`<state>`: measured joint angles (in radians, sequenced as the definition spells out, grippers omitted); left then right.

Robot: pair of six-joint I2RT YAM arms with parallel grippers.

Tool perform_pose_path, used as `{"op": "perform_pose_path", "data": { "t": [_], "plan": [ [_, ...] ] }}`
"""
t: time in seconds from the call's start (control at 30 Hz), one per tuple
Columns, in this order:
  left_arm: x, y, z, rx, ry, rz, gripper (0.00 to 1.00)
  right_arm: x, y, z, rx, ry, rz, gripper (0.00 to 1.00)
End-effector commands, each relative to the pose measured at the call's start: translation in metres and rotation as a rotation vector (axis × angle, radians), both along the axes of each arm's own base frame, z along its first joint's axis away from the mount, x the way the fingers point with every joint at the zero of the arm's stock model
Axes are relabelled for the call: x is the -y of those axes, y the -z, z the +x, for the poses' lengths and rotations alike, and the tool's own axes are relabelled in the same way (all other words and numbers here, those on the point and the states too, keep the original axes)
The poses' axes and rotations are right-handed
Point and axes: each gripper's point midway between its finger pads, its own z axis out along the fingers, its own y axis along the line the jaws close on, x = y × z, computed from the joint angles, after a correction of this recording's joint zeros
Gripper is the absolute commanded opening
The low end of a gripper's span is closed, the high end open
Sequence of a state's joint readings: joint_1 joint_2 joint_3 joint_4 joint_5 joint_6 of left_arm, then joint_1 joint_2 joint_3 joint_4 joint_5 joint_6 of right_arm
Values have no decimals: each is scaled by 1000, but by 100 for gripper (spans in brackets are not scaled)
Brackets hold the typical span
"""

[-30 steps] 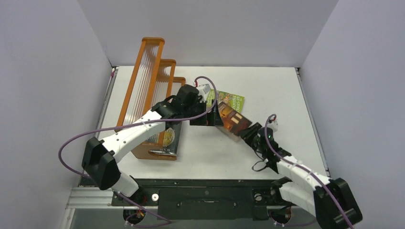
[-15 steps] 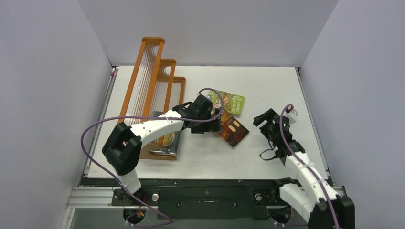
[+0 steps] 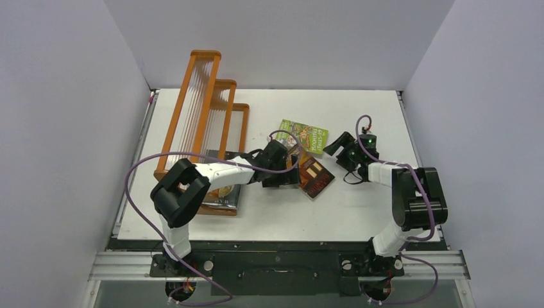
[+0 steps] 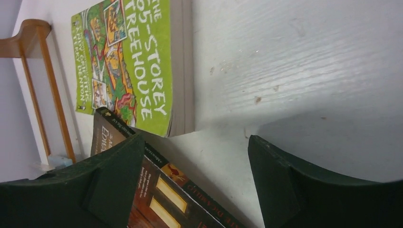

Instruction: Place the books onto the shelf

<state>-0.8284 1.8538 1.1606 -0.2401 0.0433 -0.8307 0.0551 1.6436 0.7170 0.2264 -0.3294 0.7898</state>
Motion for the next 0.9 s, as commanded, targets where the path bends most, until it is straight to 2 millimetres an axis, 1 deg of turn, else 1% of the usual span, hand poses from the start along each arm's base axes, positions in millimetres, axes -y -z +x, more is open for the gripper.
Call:
{"op": "perform_pose_path", "data": {
  "t": [0.0, 0.03, 0.07, 0.1, 0.13, 0.17, 0.2, 0.23, 0.27, 0.3, 0.33, 0.37, 0.4, 0.47, 0.5, 0.53, 0.57, 0.6, 0.63, 0.67, 0.7, 0.73, 0.77, 0.8, 0.83, 0.87],
  "plan": [
    [20, 1, 9, 18, 38, -90, 96, -41, 3, -17, 43, -110, 111, 76],
    [20, 2, 12, 17, 38, -93, 96, -50, 0, -21, 55, -140, 131, 76],
    [20, 2, 12, 14, 39, -96, 96, -61, 5, -33, 36, -164, 148, 76],
    [17, 0, 15, 16, 33, -100, 96, -68, 3, -37, 53, -183, 165, 76],
    [14, 0, 18, 18, 29, -101, 96, -79, 5, -52, 39, -205, 184, 76],
    [12, -5, 20, 29, 31, -105, 96, -85, 1, -57, 59, -219, 196, 76],
    [6, -4, 23, 27, 24, -103, 96, -94, 2, -74, 49, -240, 211, 76],
    [4, -10, 24, 40, 26, -109, 96, -96, -1, -79, 63, -241, 214, 75],
    [-2, -9, 25, 38, 21, -107, 96, -103, -2, -97, 57, -254, 233, 74],
    [-5, -15, 26, 49, 26, -115, 96, -106, -6, -101, 68, -246, 253, 71],
    [-11, -17, 29, 53, 17, -118, 96, -114, -8, -118, 72, -268, 261, 69],
    [-13, -18, 29, 54, 20, -123, 96, -119, -12, -124, 78, -275, 282, 66],
    [-19, -19, 30, 54, 11, -125, 96, -129, -13, -139, 80, -310, 290, 66],
    [-24, -21, 31, 55, 7, -139, 96, -140, -17, -152, 88, -342, 298, 65],
    [-24, -22, 32, 56, 10, -146, 96, -141, -15, -155, 89, -353, 288, 65],
    [-26, -23, 33, 57, 7, -150, 96, -139, -14, -153, 93, -341, 273, 65],
    [-26, -23, 33, 56, 13, -154, 96, -136, -7, -151, 79, -332, 254, 64],
    [-27, -22, 34, 53, 11, -153, 96, -136, -9, -147, 89, -327, 252, 63],
    [-26, -22, 33, 47, 18, -156, 96, -136, -5, -143, 80, -316, 250, 63],
    [-26, -20, 32, 43, 20, -155, 97, -137, -8, -138, 95, -311, 261, 62],
    [-26, -19, 31, 36, 23, -157, 97, -137, -4, -135, 83, -299, 267, 61],
    [-26, -18, 31, 35, 25, -159, 97, -138, -7, -131, 99, -290, 277, 60],
    [-26, -16, 28, 28, 28, -160, 97, -137, -1, -130, 80, -273, 283, 59],
    [-25, -16, 28, 28, 30, -165, 98, -137, -2, -126, 95, -257, 290, 56],
    [-25, -14, 25, 20, 36, -170, 99, -135, 6, -126, 68, -229, 298, 56],
    [-24, -14, 25, 18, 38, -180, 98, -135, 4, -121, 90, -209, 309, 55]
  ]
}}
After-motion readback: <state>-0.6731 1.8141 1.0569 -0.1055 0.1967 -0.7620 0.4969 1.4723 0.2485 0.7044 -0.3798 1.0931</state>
